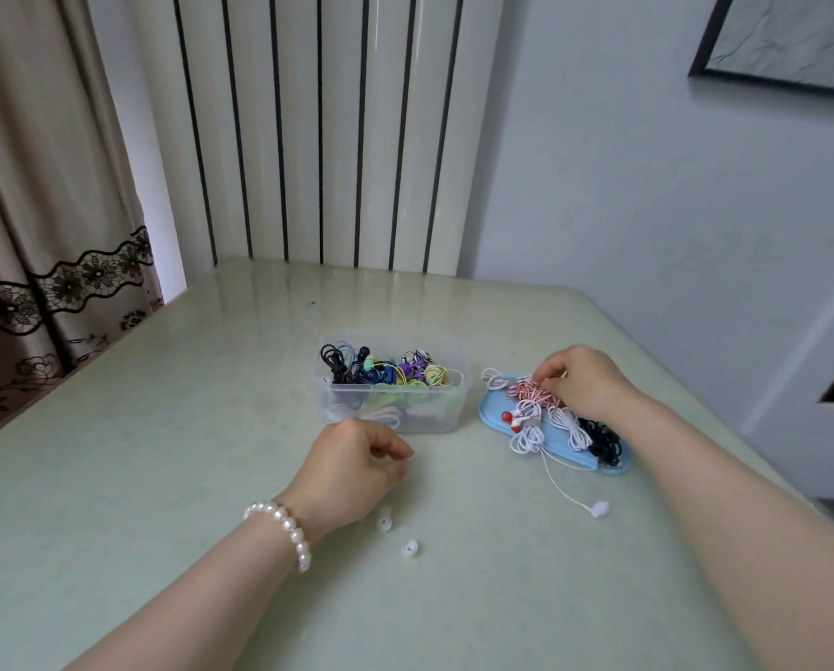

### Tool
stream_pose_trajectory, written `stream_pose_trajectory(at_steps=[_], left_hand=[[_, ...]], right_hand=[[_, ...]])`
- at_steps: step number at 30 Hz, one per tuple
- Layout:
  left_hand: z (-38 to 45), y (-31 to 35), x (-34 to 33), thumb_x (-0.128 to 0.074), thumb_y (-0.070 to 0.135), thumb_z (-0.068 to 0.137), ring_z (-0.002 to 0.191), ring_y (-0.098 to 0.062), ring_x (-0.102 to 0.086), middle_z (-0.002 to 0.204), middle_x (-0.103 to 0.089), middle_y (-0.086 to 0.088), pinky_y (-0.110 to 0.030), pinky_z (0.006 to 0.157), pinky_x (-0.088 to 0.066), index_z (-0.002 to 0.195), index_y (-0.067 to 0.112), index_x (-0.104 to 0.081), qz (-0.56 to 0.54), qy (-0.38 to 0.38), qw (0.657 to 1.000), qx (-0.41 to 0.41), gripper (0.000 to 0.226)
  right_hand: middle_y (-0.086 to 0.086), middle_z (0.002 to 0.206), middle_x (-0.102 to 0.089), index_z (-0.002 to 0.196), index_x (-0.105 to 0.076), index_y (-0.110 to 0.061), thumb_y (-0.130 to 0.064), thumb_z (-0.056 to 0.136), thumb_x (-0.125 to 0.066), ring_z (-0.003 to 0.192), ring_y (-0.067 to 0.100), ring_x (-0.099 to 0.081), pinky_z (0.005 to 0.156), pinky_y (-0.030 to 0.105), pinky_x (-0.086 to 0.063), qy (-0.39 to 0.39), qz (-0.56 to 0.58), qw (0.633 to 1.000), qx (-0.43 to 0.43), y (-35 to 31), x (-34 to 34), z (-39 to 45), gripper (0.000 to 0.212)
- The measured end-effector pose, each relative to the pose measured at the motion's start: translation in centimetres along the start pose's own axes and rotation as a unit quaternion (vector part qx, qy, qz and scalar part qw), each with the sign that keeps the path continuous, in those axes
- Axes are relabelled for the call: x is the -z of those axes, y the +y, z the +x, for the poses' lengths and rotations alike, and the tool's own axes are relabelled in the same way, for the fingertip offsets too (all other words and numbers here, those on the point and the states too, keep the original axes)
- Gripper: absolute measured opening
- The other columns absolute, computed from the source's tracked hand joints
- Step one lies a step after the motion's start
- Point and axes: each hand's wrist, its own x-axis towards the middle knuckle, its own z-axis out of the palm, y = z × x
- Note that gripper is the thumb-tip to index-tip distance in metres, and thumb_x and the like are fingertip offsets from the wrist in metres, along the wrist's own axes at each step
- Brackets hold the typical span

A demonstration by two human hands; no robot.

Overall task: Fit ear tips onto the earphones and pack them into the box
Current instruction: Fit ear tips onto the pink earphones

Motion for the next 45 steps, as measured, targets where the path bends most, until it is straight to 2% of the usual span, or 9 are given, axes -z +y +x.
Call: stream_pose_trajectory(at_steps=[6,9,13,17,25,33,36,40,45], left_hand=[[0.1,-0.5,0.0,-0.064,0.016,0.082,0.07,-0.003,-0.055,0.075,-0.055,0.019,-0.004,0.054,-0.038,0.092,0.02,-0.073,0.01,0.013,1.0,0.007,0.014],[0.1,-0.6,-0.1,-0.064,0.015,0.082,0.078,-0.004,-0.057,0.075,-0.057,0.016,-0.003,0.06,-0.039,0.091,0.019,-0.074,0.018,0.009,1.0,-0.007,0.014],[0.1,-0.7,-0.2,-0.063,0.015,0.082,0.067,0.003,-0.054,0.084,-0.064,0.01,0.0,0.058,-0.036,0.092,0.019,-0.074,0.033,0.002,0.999,-0.013,0.015],[0.1,-0.7,-0.1,-0.062,0.014,0.084,0.044,0.016,-0.049,0.081,-0.06,0.011,-0.002,0.044,-0.036,0.092,0.017,-0.073,0.012,-0.011,1.0,-0.002,0.014],[0.0,-0.5,0.2,-0.062,0.01,0.083,0.039,-0.025,-0.058,0.069,-0.07,0.007,-0.028,0.035,-0.047,0.07,0.03,-0.064,-0.058,0.015,0.998,0.021,0.024],[-0.1,0.1,-0.4,-0.067,0.026,0.082,0.062,-0.003,-0.059,0.091,-0.067,0.007,-0.015,0.045,-0.041,0.088,0.029,-0.068,-0.121,0.028,0.992,0.008,0.007],[0.0,1.1,-0.2,-0.061,0.02,0.087,0.098,-0.012,-0.061,0.105,-0.065,0.008,-0.014,0.071,-0.05,0.1,0.028,-0.063,-0.26,0.018,0.965,0.015,0.016],[0.0,2.1,0.2,-0.045,0.019,0.095,0.109,-0.014,-0.057,0.118,-0.062,0.003,-0.028,0.095,-0.042,0.115,0.023,-0.058,-0.445,-0.024,0.893,0.06,0.025],[-0.2,2.6,0.8,-0.035,0.022,0.097,0.089,-0.028,-0.066,0.109,-0.065,-0.014,-0.04,0.076,-0.054,0.118,0.011,-0.055,-0.609,-0.102,0.778,0.117,0.031]], right_hand=[[-0.002,0.083,-0.064,0.08,-0.066,-0.028,-0.042,0.072,-0.072,0.087,0.021,-0.059,0.076,0.029,-0.044,0.002,0.027,0.999,-0.025,0.8,-1.6,0.1,0.017],[0.001,0.084,-0.062,0.074,-0.06,-0.029,-0.025,0.067,-0.073,0.092,0.025,-0.06,0.07,0.026,-0.039,0.006,0.008,0.999,-0.031,0.2,-1.8,0.4,0.015],[0.004,0.107,-0.061,0.105,-0.063,-0.024,-0.025,0.071,-0.067,0.109,0.026,-0.051,0.086,0.029,-0.041,-0.047,-0.08,0.995,-0.032,-0.4,-1.6,0.8,0.034],[-0.001,0.093,-0.055,0.086,-0.064,-0.027,-0.024,0.067,-0.071,0.1,0.022,-0.05,0.085,0.032,-0.037,-0.031,-0.095,0.995,-0.008,-1.0,-0.9,0.5,0.021],[0.004,0.061,-0.055,0.066,-0.056,-0.018,-0.005,0.065,-0.077,0.057,0.017,-0.048,0.058,0.026,-0.036,0.049,0.218,0.975,0.015,-2.4,4.4,0.1,0.025],[-0.002,0.054,-0.063,0.072,-0.046,-0.016,-0.006,0.076,-0.07,0.041,0.002,-0.056,0.041,0.012,-0.039,0.095,0.374,0.919,0.08,-6.5,5.9,-2.7,0.026],[0.001,0.06,-0.065,0.076,-0.047,-0.016,-0.01,0.079,-0.068,0.044,0.011,-0.06,0.042,0.02,-0.042,0.051,0.426,0.9,0.074,-8.2,5.3,-3.8,0.022],[0.005,0.057,-0.066,0.083,-0.046,-0.013,-0.005,0.082,-0.063,0.045,0.021,-0.062,0.041,0.026,-0.049,-0.045,0.553,0.831,0.05,-10.2,3.6,-5.2,0.018],[0.013,0.068,-0.06,0.093,-0.046,-0.011,0.005,0.083,-0.054,0.047,0.023,-0.063,0.047,0.03,-0.055,-0.088,0.617,0.782,0.019,-10.9,1.8,-6.1,0.02]])
